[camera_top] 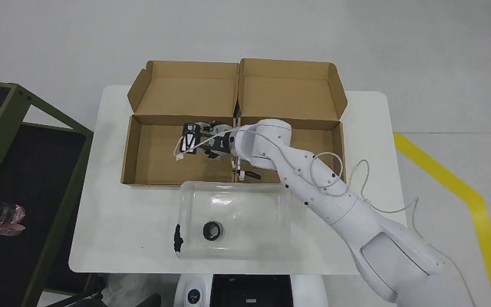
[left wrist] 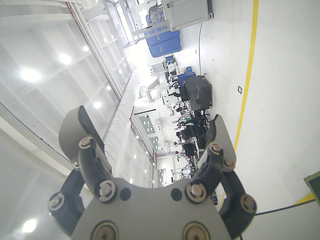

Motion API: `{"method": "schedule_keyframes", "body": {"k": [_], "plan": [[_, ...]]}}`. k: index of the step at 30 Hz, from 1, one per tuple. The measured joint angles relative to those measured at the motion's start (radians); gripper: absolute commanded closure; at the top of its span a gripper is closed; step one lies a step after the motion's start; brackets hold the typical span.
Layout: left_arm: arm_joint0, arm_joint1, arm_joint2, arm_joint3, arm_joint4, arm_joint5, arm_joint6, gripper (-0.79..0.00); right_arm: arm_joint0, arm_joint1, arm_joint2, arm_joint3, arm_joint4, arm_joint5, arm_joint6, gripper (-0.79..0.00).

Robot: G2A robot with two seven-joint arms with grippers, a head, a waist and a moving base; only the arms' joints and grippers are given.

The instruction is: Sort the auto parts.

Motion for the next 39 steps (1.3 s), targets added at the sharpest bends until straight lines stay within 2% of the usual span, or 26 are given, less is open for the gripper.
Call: {"method": "schedule_keyframes", "body": {"k": [8,14,28,39], "plan": [[0.000,0.000,0.000,0.000,0.000,0.000,0.000,-0.785,-0.149,0.048,0.087,-0.223,0.014,-0.080,0.047,-0.385],[0.000,0.000,0.000,0.000,0.000,0.000,0.000,-0.785,-0.230,0.070,0.118,-0.339,0.028,-0.138,0.067,-0.388],[0.000,0.000,0.000,0.000,0.000,0.000,0.000,-0.785,-0.383,0.107,0.123,-0.503,-0.007,-0.210,0.102,-0.391],[0.000,0.000,0.000,0.000,0.000,0.000,0.000,-0.785,-0.505,0.143,0.133,-0.606,-0.063,-0.277,0.110,-0.468]]}}
